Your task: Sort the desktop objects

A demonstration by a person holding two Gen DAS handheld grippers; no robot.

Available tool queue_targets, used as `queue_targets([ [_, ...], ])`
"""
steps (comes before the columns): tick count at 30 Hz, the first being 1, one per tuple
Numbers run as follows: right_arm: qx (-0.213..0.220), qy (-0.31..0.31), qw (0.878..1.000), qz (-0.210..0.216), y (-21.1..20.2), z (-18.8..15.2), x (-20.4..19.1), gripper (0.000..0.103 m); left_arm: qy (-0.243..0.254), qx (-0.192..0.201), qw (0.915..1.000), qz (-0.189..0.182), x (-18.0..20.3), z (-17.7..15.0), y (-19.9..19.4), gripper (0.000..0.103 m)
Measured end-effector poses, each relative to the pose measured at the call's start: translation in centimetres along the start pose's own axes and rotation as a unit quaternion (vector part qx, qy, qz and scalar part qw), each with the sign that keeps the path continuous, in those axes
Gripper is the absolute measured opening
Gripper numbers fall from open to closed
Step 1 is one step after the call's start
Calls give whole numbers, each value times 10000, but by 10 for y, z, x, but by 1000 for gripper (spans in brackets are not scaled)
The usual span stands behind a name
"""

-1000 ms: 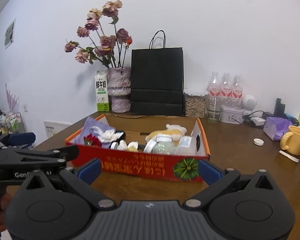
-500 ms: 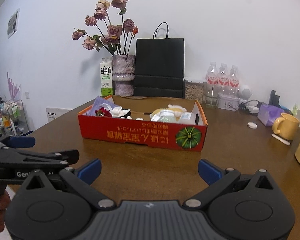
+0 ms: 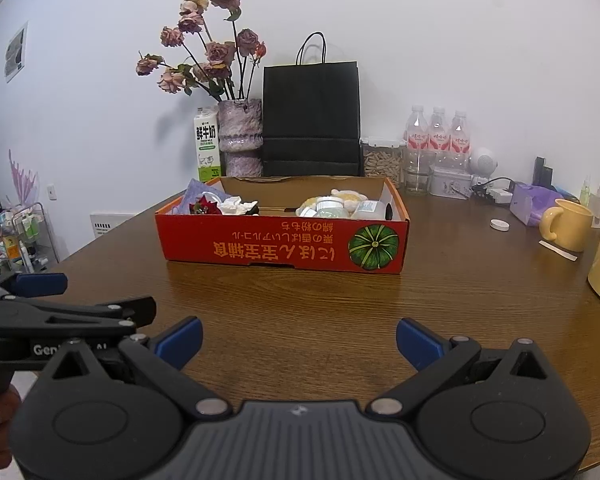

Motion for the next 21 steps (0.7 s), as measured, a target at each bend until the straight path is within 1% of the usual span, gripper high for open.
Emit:
queue_targets([
  [21, -10, -22, 10000, -27, 0, 0, 1, 103, 5, -50, 10000, 7, 1, -2, 0, 103],
])
Point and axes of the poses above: each gripper's, at about its wrist camera, not at the fingertips, and y roughly the way its jaws point, x to its right, z to its top, the point moved 9 cm from there along y, roughly the way its jaws point
